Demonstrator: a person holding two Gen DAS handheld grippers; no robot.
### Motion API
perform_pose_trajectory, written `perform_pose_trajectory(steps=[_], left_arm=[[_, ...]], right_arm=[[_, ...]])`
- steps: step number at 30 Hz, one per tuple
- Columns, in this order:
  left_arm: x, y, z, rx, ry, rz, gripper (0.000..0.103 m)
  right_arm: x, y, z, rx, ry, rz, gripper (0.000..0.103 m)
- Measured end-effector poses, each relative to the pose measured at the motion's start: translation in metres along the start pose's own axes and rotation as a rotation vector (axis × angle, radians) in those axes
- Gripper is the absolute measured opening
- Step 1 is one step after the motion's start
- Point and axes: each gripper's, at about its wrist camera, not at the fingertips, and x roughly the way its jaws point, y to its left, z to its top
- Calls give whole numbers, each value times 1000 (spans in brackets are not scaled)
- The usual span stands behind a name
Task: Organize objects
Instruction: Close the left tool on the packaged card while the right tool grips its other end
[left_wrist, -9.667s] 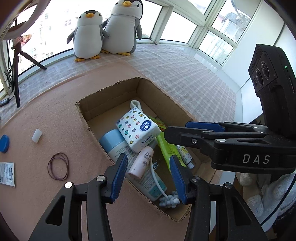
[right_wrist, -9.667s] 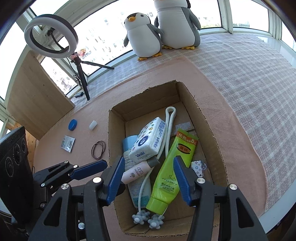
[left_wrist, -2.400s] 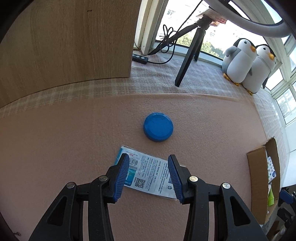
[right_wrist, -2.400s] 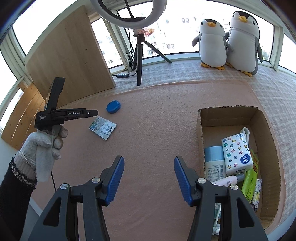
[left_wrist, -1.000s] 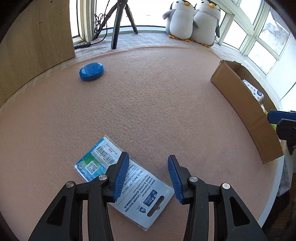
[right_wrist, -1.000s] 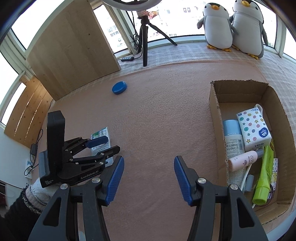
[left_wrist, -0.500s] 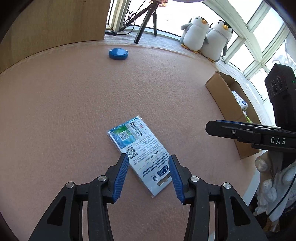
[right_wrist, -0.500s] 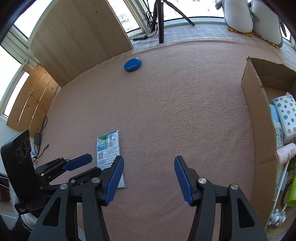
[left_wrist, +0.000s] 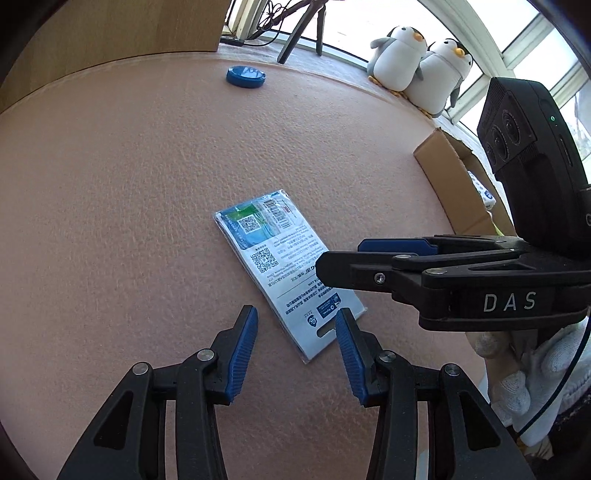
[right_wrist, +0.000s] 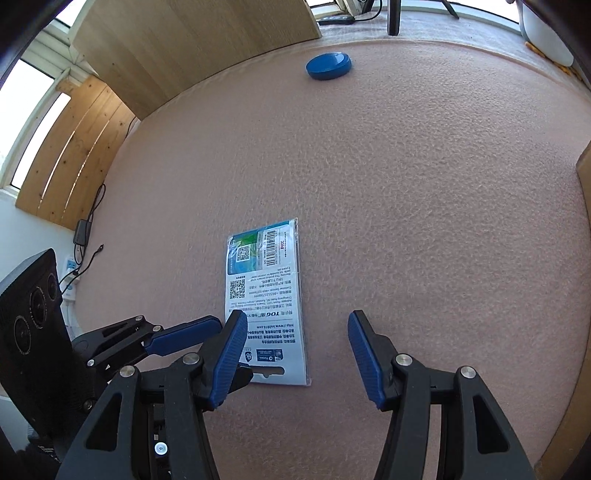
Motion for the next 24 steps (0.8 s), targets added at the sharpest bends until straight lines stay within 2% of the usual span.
perform_pose_trajectory(steps=[6, 8, 10, 18, 24], left_arm=[[5, -4, 1, 2, 9, -15, 35], [6, -5, 1, 8, 11, -20, 31], [7, -8, 1, 15, 15, -27, 27], [-2, -21, 4, 36, -9, -26, 27], [-10, -42, 12, 69, -34, -38, 27]], right_arm=[[2, 4, 3, -10, 3, 0, 51], [3, 5, 3, -17, 14, 8, 40], [4, 6, 2, -22, 19, 13, 35], [-9, 3, -2, -11, -17, 3, 33], [-40, -3, -6, -13, -80, -19, 33]])
